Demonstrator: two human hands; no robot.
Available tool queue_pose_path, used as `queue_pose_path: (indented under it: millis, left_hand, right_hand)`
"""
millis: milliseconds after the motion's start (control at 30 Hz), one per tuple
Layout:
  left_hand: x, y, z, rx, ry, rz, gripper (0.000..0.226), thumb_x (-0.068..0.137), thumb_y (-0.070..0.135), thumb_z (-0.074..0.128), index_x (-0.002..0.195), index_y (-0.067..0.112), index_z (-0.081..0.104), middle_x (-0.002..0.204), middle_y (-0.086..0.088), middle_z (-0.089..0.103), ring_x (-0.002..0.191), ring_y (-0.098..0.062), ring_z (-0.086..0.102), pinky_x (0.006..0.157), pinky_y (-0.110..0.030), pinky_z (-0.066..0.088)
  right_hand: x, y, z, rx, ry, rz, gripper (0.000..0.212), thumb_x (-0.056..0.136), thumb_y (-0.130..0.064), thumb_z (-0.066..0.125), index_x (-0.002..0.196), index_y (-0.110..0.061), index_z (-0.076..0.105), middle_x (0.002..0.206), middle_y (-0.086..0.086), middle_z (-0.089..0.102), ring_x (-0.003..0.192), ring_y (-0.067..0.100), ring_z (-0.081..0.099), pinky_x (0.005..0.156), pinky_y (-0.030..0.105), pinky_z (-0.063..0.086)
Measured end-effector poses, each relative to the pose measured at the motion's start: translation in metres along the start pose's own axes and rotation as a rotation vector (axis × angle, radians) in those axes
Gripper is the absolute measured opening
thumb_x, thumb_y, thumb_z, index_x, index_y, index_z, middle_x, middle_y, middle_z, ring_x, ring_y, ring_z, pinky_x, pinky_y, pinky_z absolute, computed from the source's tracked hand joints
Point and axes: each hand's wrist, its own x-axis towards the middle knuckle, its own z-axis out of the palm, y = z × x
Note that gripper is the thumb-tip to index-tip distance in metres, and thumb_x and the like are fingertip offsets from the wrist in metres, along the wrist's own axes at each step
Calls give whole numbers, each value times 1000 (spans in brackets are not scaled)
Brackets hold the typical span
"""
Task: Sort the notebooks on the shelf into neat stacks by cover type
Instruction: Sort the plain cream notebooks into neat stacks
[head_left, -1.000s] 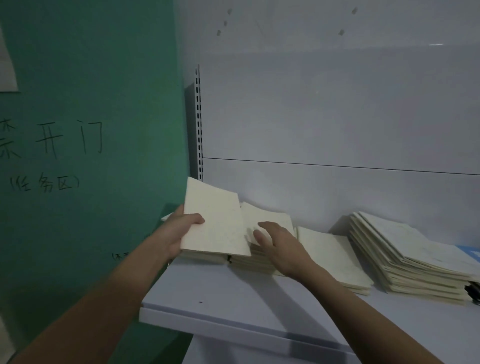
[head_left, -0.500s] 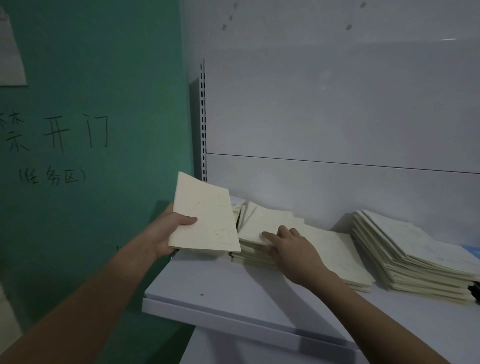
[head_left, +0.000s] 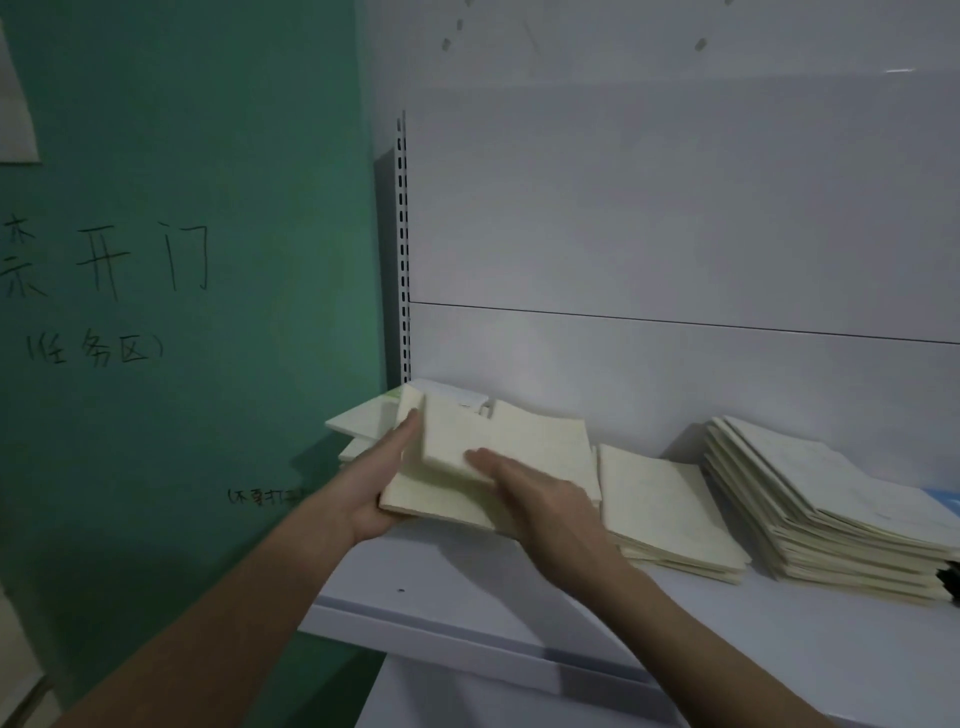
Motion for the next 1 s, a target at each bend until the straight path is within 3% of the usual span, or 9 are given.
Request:
queue_pose_path:
  millis: [33, 100, 200, 333, 467, 700, 767, 833, 1000]
  left_hand:
    - [2, 0, 1, -16, -27, -17, 38, 94, 46, 55, 115, 16, 64, 98, -13, 75, 84, -29, 71, 68, -39, 57]
    - [8, 0, 0, -16, -45, 10, 33, 95, 32, 58, 123, 14, 61, 110, -16, 72, 95, -31, 69, 73, -42, 58]
    - [15, 2, -11, 24, -1, 93, 41, 93, 3, 57, 130, 20, 54, 117, -17, 68, 98, -34, 66, 70, -43, 56]
    - [19, 14, -23, 50, 24, 148, 46, 92, -1, 57, 129, 25, 51, 119, -12, 65, 100, -31, 64, 70, -42, 54]
    - [20, 20, -27, 54, 6, 151, 43, 92, 0, 57, 126, 24, 52, 112, -9, 66, 98, -30, 64, 69, -41, 54]
    - [22, 30, -33, 44, -8, 135, 45, 91, 1, 59, 130, 22, 52, 121, -13, 64, 104, -32, 64, 69, -41, 55]
    - [22, 31, -35, 48, -7, 139, 45, 91, 1, 59, 130, 23, 51, 121, -12, 65, 105, -32, 64, 68, -41, 55]
    - [22, 30, -37, 43, -8, 148, 46, 91, 0, 58, 130, 23, 51, 121, -12, 65, 105, -32, 64, 67, -41, 56]
    - [20, 27, -37, 31, -15, 163, 43, 91, -1, 58, 128, 21, 53, 116, -12, 66, 101, -30, 65, 64, -38, 57]
  right_hand:
    - [1, -3, 6, -53, -52, -61, 43, 101, -35, 29, 142, -35, 43, 140, -4, 55, 119, 20, 60, 93, 36, 54]
    - [5, -9, 14, -80, -134, -109, 45, 102, -40, 26, 145, -35, 40, 147, -3, 48, 131, 21, 51, 104, 38, 46]
    - [12, -6, 11, 105, -212, -15, 51, 101, -51, 22, 147, -35, 37, 153, -9, 38, 140, 8, 34, 116, 27, 26]
    - [24, 16, -2, 203, -68, 304, 46, 104, -42, 28, 140, -24, 49, 145, -8, 49, 132, 10, 42, 110, 23, 30]
    - [30, 39, -2, 63, -194, 427, 50, 104, -44, 29, 146, -21, 40, 151, -5, 40, 138, 12, 35, 108, 25, 26]
    - [20, 48, 13, -203, -427, 329, 72, 88, -68, 22, 141, -21, 37, 141, -6, 44, 129, 19, 40, 105, 38, 31]
    - [16, 52, 15, -258, -384, 299, 59, 92, -62, 38, 136, -23, 43, 135, -7, 50, 122, 18, 46, 101, 37, 37]
    - [14, 52, 9, -306, -314, 268, 42, 95, -54, 45, 124, -24, 51, 119, -8, 59, 109, 18, 54, 87, 35, 44]
    - [9, 51, -10, -92, -205, 404, 37, 102, -45, 34, 129, -34, 55, 117, -7, 65, 105, 23, 60, 81, 33, 43]
